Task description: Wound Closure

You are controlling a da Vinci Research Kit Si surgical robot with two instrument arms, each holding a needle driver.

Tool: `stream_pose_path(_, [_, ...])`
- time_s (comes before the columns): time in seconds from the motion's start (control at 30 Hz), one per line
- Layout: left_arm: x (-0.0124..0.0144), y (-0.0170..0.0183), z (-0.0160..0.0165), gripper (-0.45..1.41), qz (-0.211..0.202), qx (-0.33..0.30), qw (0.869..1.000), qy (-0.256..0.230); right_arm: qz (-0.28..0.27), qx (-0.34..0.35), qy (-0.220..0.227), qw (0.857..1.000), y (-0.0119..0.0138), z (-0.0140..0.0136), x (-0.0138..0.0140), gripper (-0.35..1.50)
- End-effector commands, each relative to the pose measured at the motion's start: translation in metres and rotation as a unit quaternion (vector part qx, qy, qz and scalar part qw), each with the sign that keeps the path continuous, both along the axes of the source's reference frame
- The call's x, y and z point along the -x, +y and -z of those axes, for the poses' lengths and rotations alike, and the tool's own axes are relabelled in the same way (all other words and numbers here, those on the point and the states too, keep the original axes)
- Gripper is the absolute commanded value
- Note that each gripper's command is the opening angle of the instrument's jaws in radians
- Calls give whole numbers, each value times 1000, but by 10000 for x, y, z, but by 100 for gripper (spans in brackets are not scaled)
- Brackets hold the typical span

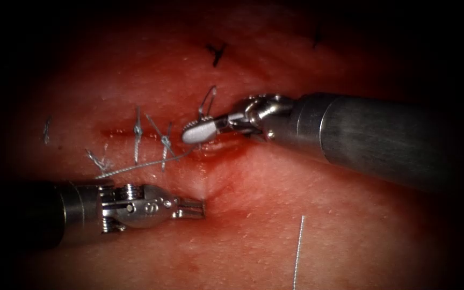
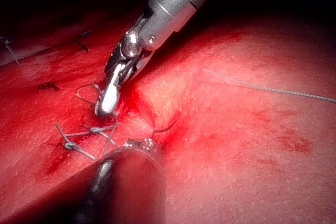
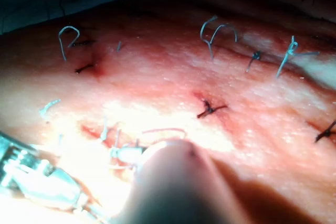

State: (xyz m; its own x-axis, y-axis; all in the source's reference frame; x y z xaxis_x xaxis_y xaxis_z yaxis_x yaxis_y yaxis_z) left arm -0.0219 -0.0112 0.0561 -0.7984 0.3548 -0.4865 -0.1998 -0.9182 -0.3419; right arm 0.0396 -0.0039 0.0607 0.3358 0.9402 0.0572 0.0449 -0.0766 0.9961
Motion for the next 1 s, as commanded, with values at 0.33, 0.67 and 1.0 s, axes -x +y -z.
stream_pose_path(0.33, [5, 3, -3, -1, -1, 0, 1000, -1, 19, -12, 17, 1000, -21, 18, -11, -35])
stream_pose_path(0.67, [5, 7, 10, -3, -17, 15, 1000, -9, -73, 78, 29, 994, 12, 26, 8, 115])
stream_pose_path(1.0, [6, 31, 20, -6, -55, 139, 984, -93, -96, 173, 64, 978, 24, 22, 41, 136])
